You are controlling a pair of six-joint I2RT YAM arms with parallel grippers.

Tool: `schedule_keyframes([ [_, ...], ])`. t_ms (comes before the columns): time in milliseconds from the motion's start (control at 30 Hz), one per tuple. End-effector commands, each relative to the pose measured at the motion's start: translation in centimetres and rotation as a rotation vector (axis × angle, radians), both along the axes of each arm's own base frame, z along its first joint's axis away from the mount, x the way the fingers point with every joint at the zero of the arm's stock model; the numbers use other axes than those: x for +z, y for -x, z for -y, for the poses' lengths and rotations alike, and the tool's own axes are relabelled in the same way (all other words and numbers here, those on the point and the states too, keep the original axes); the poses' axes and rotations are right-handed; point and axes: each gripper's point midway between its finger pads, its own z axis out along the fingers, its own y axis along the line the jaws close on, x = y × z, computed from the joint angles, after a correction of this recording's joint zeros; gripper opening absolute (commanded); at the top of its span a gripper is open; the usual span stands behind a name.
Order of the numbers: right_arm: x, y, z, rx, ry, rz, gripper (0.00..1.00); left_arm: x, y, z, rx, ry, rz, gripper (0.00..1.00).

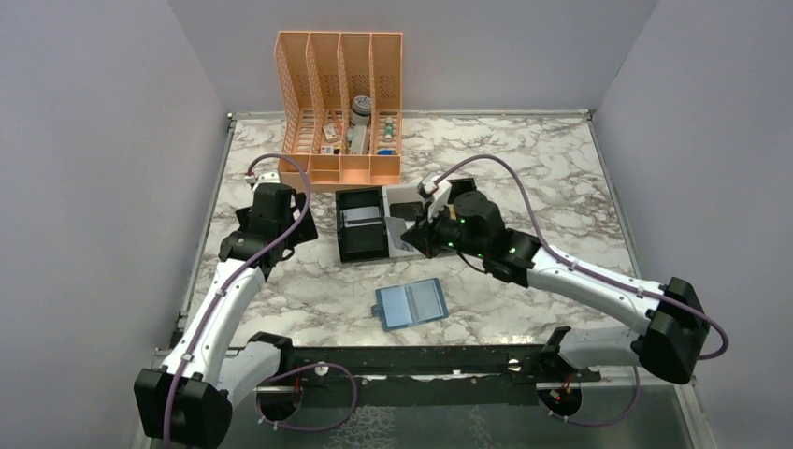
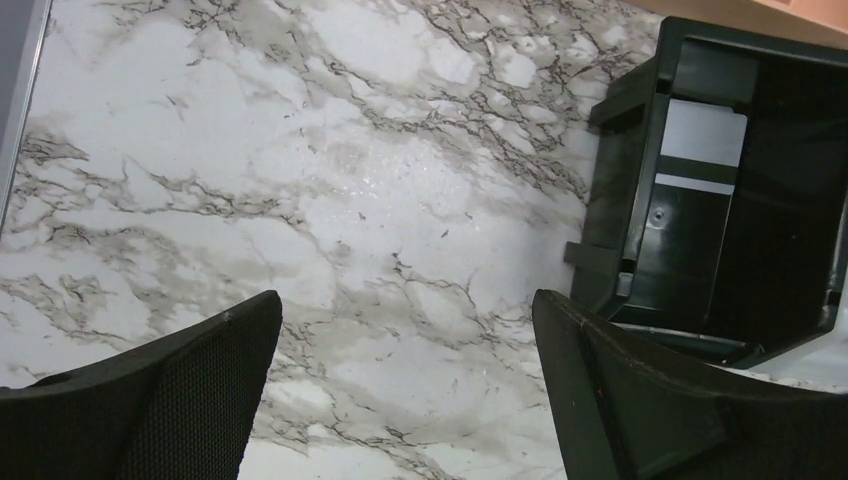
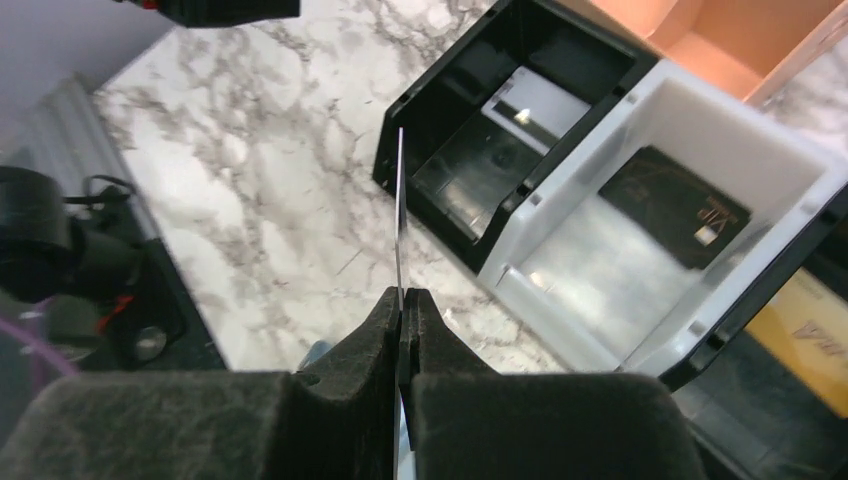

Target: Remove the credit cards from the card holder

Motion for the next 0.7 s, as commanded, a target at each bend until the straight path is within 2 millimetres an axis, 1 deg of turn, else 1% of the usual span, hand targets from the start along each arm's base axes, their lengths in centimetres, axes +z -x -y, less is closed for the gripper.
schedule_keyframes([
  [0, 0.0, -2.3, -1.4, -0.041, 0.216, 0.259, 0.01, 0.6, 0.0, -0.2, -0.015, 0.004, 0.058, 0.99],
  [67, -0.3, -2.7, -3.1, -0.02, 0.289, 0.353, 0.01, 1.4, 0.1, -1.0, 0.021, -0.015, 0.094, 0.99],
  [133, -0.4, -3.6, -4.4, -0.039, 0.345, 0.417, 0.01, 2.2, 0.3, -1.7, 0.052, -0.032, 0.128, 0.99],
  [267, -1.2, -4.9, -7.7, 0.024, 0.373, 0.497, 0.01, 3.5, 1.0, -2.9, 0.112, -0.046, 0.189, 0.99],
  [333, -1.7, -5.8, -8.8, 0.036, 0.41, 0.509, 0.01, 3.9, 1.3, -3.2, 0.132, -0.047, 0.212, 0.99],
  [500, -4.3, -7.9, -10.1, 0.041, 0.558, 0.514, 0.01, 4.2, 2.0, -4.5, 0.199, -0.078, 0.217, 0.99],
  [567, -5.1, -8.6, -10.6, 0.052, 0.595, 0.533, 0.01, 4.4, 2.1, -4.7, 0.209, -0.08, 0.221, 0.99],
  [667, -6.4, -9.9, -10.7, 0.023, 0.676, 0.555, 0.01, 4.5, 2.2, -4.7, 0.211, -0.076, 0.226, 0.99],
])
